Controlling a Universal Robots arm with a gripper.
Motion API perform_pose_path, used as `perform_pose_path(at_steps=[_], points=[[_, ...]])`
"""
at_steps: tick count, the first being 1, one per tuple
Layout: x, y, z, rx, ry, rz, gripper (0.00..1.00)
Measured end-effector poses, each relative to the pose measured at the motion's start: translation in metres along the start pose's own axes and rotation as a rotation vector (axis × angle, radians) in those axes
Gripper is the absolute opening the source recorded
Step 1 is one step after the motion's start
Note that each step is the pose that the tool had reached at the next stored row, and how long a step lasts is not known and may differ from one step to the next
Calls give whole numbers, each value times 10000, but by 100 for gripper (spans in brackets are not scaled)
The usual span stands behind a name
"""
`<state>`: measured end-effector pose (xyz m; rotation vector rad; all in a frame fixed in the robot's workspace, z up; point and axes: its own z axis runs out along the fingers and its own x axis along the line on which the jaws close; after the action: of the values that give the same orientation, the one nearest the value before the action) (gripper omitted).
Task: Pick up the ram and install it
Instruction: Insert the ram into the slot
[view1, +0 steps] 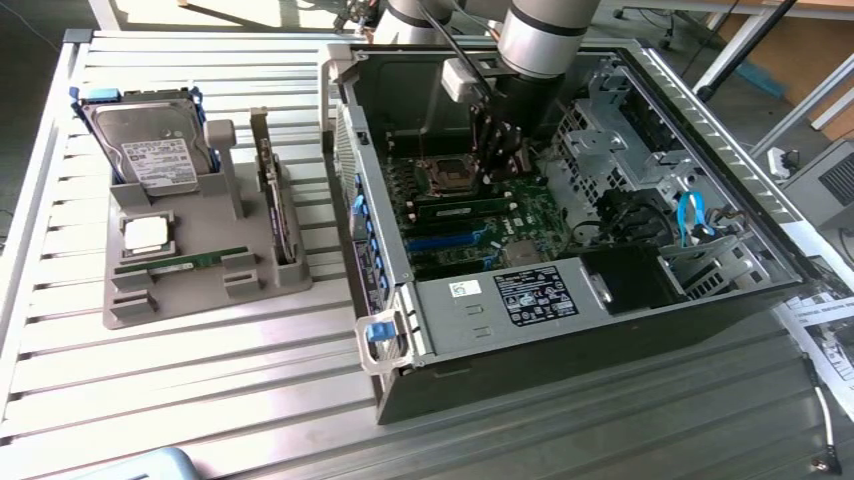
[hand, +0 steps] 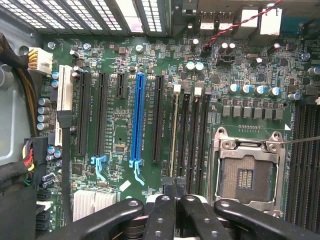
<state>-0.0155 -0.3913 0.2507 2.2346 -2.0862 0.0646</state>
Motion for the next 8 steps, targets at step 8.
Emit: perform_pose_path(at_steps=[8], points=[[0, 0, 0, 0, 0, 0, 11]])
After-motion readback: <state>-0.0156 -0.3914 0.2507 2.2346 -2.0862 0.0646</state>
